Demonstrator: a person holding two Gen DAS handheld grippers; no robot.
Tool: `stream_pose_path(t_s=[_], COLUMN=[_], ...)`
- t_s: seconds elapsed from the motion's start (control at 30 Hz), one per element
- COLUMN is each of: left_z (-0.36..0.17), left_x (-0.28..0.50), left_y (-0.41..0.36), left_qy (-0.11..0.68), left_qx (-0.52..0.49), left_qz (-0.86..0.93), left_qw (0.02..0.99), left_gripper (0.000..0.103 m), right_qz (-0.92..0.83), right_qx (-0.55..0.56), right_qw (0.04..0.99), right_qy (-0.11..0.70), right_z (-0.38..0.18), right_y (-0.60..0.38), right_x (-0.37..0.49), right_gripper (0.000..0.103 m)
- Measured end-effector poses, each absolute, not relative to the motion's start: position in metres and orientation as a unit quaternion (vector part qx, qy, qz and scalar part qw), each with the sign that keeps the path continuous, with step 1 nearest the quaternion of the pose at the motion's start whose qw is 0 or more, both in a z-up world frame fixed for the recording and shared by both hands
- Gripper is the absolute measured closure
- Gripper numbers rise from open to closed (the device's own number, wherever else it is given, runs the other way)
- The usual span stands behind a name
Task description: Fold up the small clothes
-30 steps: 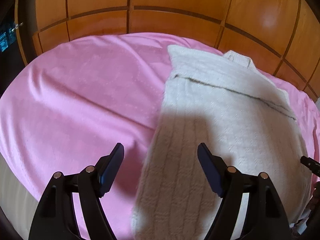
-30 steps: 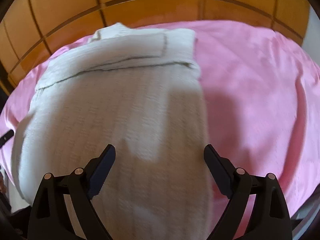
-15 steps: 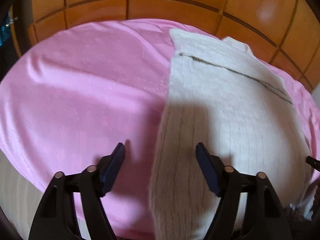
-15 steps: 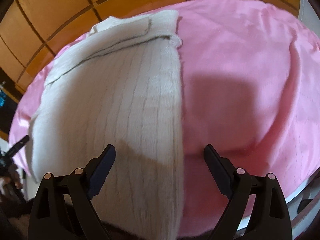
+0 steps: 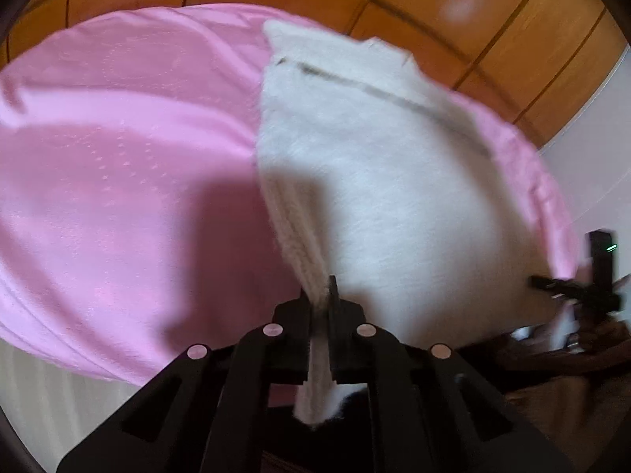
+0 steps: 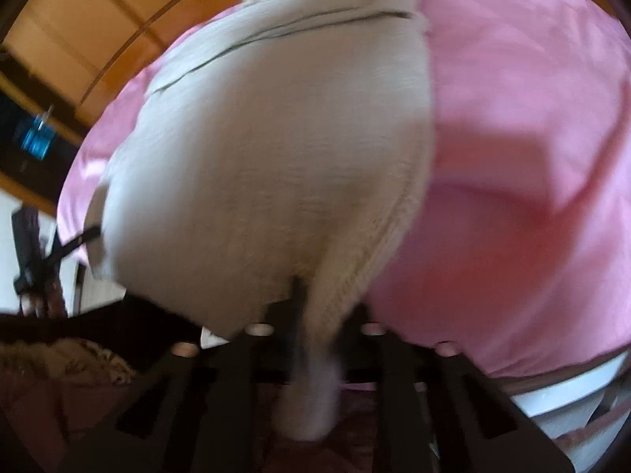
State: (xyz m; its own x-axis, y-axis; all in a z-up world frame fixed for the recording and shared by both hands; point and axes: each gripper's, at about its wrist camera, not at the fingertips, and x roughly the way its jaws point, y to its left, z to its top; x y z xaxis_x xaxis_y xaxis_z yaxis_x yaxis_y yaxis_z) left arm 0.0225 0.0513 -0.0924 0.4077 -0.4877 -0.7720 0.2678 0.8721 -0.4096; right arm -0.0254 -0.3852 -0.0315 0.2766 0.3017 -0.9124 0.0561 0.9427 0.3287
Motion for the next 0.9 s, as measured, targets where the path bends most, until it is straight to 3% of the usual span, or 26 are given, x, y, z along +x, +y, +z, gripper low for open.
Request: stream_pose_path(t_s=[0.2,0.4,0.43,0.47,0.5,0.53,0.57,0.6,0.63,0.9], left_z=[-0.046,-0.057,-0.062,-0.066,-0.066,-0.065,-0.064,-0.063,-0.064,-0.095], left_x=[0.066,0.162,0.18,0.189,0.194,0.195,0.194,0.193,0.19,0.147], left_y=[0.052,0.033,0.031,0.032,0.036,0.043,0.049,0.054,0.057,0.068], left_qy=[0.429,0.459,0.47,0.474,0.469,0.456,0.45,0.45,0.448,0.473], left_qx=[-0.178,-0.207,-0.218,-0.228,-0.242,-0.256,-0.258,-0.253,-0.248,-0.195], left_qz=[-0.269,-0.208,-0.181,-0.17,-0.159,-0.139,-0.134,-0.135,-0.132,-0.174], left_qw=[0.844,0.839,0.836,0.833,0.835,0.841,0.844,0.846,0.849,0.842], left_gripper=[0.097,0.092,0.079,0.05,0.039,0.03,0.03,0.029,0.029,0.029], right_qz=[0.09,0.029,0.018,0.005,0.002,0.001,0.0,0.0,-0.001,-0.036], right_qx=[0.224,0.274,0.282,0.291,0.292,0.293,0.302,0.313,0.32,0.265], right_qw=[0.831,0.835,0.833,0.83,0.831,0.833,0.834,0.833,0.836,0.837], right_qy=[0.502,0.476,0.475,0.476,0.473,0.469,0.462,0.455,0.446,0.477], right_z=[0.009,-0.003,-0.008,-0.012,-0.013,-0.013,-0.011,-0.01,-0.007,-0.027], right_y=[-0.407,-0.433,-0.436,-0.441,-0.443,-0.446,-0.45,-0.454,-0.46,-0.467], right_x=[0.015,0.083,0.09,0.099,0.102,0.102,0.101,0.098,0.093,0.06], right_gripper=[0.096,0.096,0.096,0.096,0.094,0.08,0.067,0.035,0.025,0.025])
